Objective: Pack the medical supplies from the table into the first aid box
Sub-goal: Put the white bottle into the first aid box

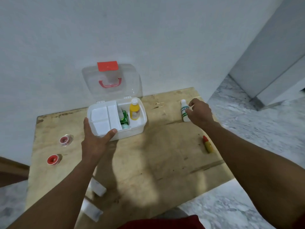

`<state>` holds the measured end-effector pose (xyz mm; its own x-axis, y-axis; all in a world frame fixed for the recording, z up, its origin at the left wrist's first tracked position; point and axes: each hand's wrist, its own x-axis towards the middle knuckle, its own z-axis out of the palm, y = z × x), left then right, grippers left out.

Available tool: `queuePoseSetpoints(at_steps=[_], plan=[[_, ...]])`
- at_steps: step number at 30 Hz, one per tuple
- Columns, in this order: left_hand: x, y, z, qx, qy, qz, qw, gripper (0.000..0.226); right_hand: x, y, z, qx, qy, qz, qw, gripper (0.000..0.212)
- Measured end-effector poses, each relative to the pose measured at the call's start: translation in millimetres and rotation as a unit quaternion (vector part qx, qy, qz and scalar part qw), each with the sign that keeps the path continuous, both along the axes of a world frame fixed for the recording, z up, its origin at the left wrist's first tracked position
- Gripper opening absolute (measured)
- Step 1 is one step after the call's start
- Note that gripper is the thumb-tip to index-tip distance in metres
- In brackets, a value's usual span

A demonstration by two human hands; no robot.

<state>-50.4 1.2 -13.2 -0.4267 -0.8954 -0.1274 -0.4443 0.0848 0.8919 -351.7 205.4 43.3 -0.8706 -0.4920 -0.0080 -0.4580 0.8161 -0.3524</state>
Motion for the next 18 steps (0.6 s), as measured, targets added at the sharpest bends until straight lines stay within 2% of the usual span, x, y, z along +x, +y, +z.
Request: queuePoseSetpoints(at_steps=[4, 9, 14, 18], plan=[[0.8, -0.7, 2.2, -0.002, -0.01, 0.0, 1.0, 0.096, -24.4, 2.4, -11.8, 0.028, -0.008, 0.006, 1.0, 0.031], [-2.8, 1.9, 5.8, -0.014, 0.008, -0.008, 1.0, 0.08, -58.6, -7.1, -24.4, 0.057, -0.055, 0.029, 0.996, 0.036], [-5.7, 0.0, 5.4, 0.005, 0.024, -0.022, 0.999, 0.08, -85.2, -21.7, -33.7, 0.083, -0.11, 0.047, 0.989, 0.046], [-8.7, 3.0, 10.4, -0.003, 0.018, -0.025, 1.0, 0.069, -99.2, -31.6, -37.5, 0.096, -0.136, 0.074, 0.983, 0.055]])
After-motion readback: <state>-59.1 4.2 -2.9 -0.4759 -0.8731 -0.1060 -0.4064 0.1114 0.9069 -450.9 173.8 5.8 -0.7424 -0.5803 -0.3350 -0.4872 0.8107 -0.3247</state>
